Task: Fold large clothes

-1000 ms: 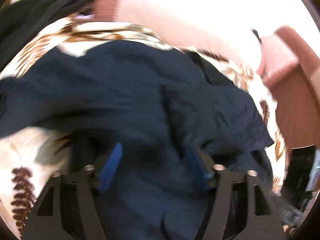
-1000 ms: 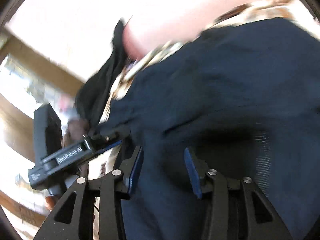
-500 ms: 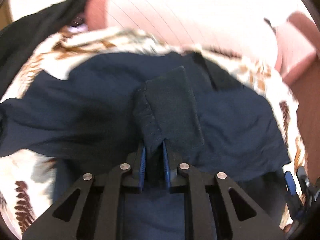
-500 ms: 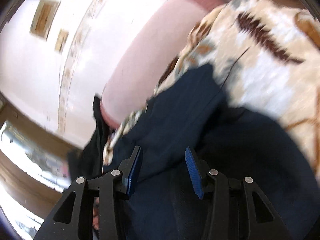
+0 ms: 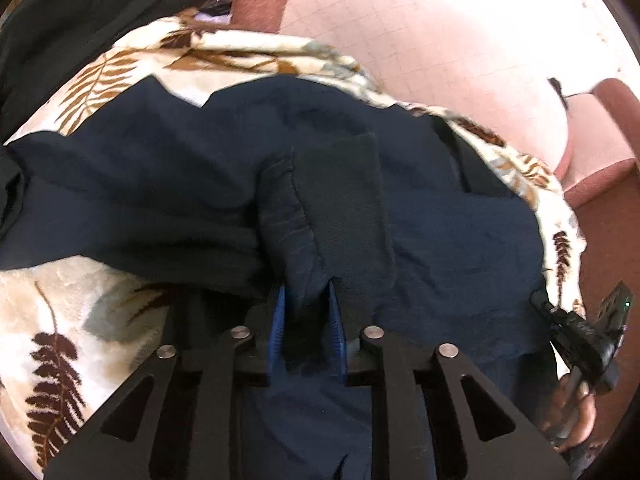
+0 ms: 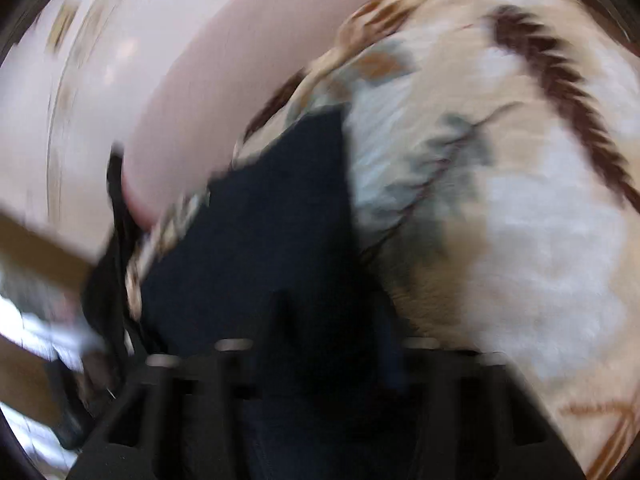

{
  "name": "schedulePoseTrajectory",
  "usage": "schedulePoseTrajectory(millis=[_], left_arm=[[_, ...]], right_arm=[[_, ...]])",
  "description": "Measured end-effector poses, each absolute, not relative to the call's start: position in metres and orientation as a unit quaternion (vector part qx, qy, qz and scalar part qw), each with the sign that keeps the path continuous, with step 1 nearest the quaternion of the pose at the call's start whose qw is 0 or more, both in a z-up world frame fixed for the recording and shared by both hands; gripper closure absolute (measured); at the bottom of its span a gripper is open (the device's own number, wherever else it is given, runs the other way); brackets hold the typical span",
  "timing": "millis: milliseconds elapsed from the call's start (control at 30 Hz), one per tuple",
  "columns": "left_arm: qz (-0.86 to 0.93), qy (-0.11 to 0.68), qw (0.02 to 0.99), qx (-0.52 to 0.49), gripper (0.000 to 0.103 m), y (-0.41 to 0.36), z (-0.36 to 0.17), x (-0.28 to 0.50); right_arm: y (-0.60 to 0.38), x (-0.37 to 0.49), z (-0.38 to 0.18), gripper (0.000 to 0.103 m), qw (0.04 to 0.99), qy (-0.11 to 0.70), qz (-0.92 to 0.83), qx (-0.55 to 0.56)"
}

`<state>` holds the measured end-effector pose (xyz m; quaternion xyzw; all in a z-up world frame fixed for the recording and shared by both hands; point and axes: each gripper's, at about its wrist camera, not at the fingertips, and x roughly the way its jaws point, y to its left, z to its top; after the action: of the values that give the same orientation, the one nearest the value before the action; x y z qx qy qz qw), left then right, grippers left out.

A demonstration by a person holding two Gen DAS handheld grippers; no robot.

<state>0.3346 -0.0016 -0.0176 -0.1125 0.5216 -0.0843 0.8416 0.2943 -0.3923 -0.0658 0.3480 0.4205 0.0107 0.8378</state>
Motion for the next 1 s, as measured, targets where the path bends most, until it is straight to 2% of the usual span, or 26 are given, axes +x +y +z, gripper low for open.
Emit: schedulePoseTrajectory(millis=[67, 133, 167, 233, 300, 333, 500, 600, 633, 833, 1000], left_arm=[[-0.09, 0.517, 0.843, -0.116, 0.064, -0.002, -0.018, 0.338], [-0.078, 0.524, 0.841, -0.11, 0.056, -0.003, -0.028, 0.342], [-0.07, 0.534, 0.836, -0.104, 0.055, -0.004, -0.036, 0.345], [-0.066, 0.547, 0.828, -0.108, 0.052, 0.003, -0.045, 0.345], [-0.076, 0.545, 0.826, -0.122, 0.052, 0.014, -0.042, 0.339], [-0.076, 0.542, 0.827, -0.125, 0.053, 0.023, -0.038, 0.334], [-0.076, 0.521, 0.839, -0.139, 0.052, 0.069, -0.019, 0.314], [-0.058, 0.514, 0.842, -0.153, 0.052, 0.1, -0.013, 0.309], [-0.049, 0.514, 0.842, -0.157, 0.052, 0.112, -0.012, 0.308], [0.044, 0.517, 0.835, -0.182, 0.05, 0.193, -0.01, 0.308], [0.089, 0.515, 0.813, -0.255, 0.05, 0.253, -0.022, 0.3]], right_arm=[[-0.396, 0.284, -0.051, 0.099, 0.866, 0.369, 0.007, 0.339], [-0.411, 0.268, -0.048, 0.099, 0.876, 0.314, -0.02, 0.364], [-0.415, 0.268, -0.053, 0.1, 0.874, 0.318, -0.031, 0.367], [-0.42, 0.28, -0.084, 0.1, 0.85, 0.386, -0.056, 0.354], [-0.419, 0.278, -0.087, 0.096, 0.849, 0.389, -0.046, 0.355], [-0.419, 0.274, -0.079, 0.091, 0.854, 0.38, -0.05, 0.352], [-0.404, 0.257, -0.032, 0.09, 0.885, 0.305, -0.018, 0.351], [-0.362, 0.273, -0.017, 0.086, 0.884, 0.326, 0.043, 0.331], [-0.348, 0.277, -0.017, 0.08, 0.881, 0.335, 0.06, 0.329], [-0.228, 0.321, -0.029, 0.08, 0.843, 0.411, 0.166, 0.304], [-0.156, 0.346, -0.042, 0.08, 0.815, 0.428, 0.217, 0.324]])
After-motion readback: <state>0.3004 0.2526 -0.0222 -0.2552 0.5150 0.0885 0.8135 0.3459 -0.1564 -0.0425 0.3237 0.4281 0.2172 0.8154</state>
